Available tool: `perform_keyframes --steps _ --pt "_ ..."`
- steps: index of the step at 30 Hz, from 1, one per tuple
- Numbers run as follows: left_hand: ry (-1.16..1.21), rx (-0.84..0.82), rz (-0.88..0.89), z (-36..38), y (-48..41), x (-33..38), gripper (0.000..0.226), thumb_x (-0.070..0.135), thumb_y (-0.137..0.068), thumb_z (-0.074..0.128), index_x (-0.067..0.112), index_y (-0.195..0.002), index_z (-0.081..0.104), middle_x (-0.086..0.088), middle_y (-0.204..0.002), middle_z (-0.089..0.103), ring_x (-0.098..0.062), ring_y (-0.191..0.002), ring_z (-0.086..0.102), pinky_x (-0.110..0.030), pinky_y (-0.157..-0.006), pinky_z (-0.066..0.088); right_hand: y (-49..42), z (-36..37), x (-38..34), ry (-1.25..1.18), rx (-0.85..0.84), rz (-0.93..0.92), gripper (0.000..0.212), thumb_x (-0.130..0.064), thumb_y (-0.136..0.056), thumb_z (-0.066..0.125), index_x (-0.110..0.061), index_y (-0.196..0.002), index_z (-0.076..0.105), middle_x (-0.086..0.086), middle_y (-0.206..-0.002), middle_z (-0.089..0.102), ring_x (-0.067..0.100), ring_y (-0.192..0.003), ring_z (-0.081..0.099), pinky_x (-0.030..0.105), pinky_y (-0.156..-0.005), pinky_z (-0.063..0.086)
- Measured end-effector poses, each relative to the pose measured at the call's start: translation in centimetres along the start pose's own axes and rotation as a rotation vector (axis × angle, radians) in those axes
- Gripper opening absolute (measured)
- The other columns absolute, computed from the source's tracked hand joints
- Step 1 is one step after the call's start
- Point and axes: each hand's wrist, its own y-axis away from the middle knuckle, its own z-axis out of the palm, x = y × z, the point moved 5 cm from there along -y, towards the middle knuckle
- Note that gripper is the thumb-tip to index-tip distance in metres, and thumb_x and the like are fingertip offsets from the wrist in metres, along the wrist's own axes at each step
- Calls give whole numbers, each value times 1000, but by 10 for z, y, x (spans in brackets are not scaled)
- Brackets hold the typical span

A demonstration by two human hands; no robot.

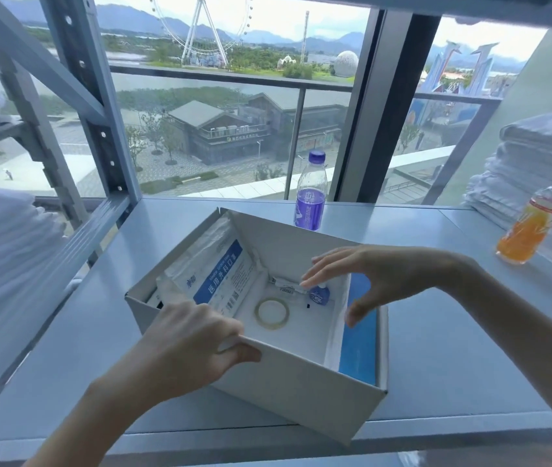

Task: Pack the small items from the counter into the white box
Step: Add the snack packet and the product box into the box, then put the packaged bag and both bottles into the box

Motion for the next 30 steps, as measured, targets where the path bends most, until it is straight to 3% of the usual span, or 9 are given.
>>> perform_keyframes --steps 3,6,8,11,14,17,20,24,30 --pt "49 -27 -64 2 3 21 63 72 -80 30 19 -49 44 6 -38 44 -9 -33 33 -15 -42 11 8 23 -21 -101 180 8 56 -60 -77 50 -32 -124 56 -20 -123 55 -10 -112 47 12 -96 36" --pt "47 -33 -102 9 -2 52 55 72 -82 30 22 -58 37 4 -51 56 -11 -43 43 -23 -44 17 22 45 -25 12 278 72 64 -79 -74 34 -39 -118 57 -23 -118 59 -8 -108 50 27 -95 44" --pt "43 -12 -155 1 -6 71 54 68 -85 31 20 -59 31 3 -56 59 -12 -48 52 -24 -43 13 28 56 -26 115 234 119 71 -85 -71 26 -38 -113 58 -21 -111 62 -4 -106 52 29 -104 37" --pt "86 -176 -237 11 -6 89 53 64 -91 27 15 -70 30 0 -91 64 -18 -85 61 -30 -56 27 41 63 -20 243 204 164 73 -84 -68 23 -34 -105 61 -17 -101 66 -1 -101 55 22 -116 14" --pt "36 -276 -230 17 -7 104 42 62 -92 28 23 -81 38 1 -99 64 -20 -94 60 -30 -64 28 63 65 -5 230 188 221 74 -87 -68 24 -36 -107 60 -18 -99 64 -3 -100 53 23 -116 16" --pt "26 -338 -182 19 -11 105 42 63 -92 27 24 -84 41 2 -99 63 -21 -95 59 -29 -66 30 71 63 -1 137 165 222 70 -86 -68 30 -37 -109 59 -22 -104 62 -6 -108 44 29 -105 36" --pt "53 -371 -92 17 -17 96 59 72 -85 21 22 -94 51 3 -96 62 -20 -90 58 -30 -69 38 69 52 2 86 221 206 70 -86 -68 27 -40 -112 57 -25 -106 60 -5 -105 46 30 -96 42" --pt "133 -257 -79 -5 -25 78 78 77 -70 2 31 -103 55 12 -99 63 -9 -89 58 -29 -78 45 61 43 7 70 290 159 59 -77 -75 33 -37 -110 60 -23 -105 61 -5 -103 49 28 -104 37" --pt "49 -90 -154 -10 -46 28 37 54 -92 37 28 -105 61 13 -101 61 -8 -102 53 -24 -86 40 40 7 11 80 448 78 41 -51 -81 54 -27 -113 62 -11 -112 64 -5 -94 52 23 -86 48"
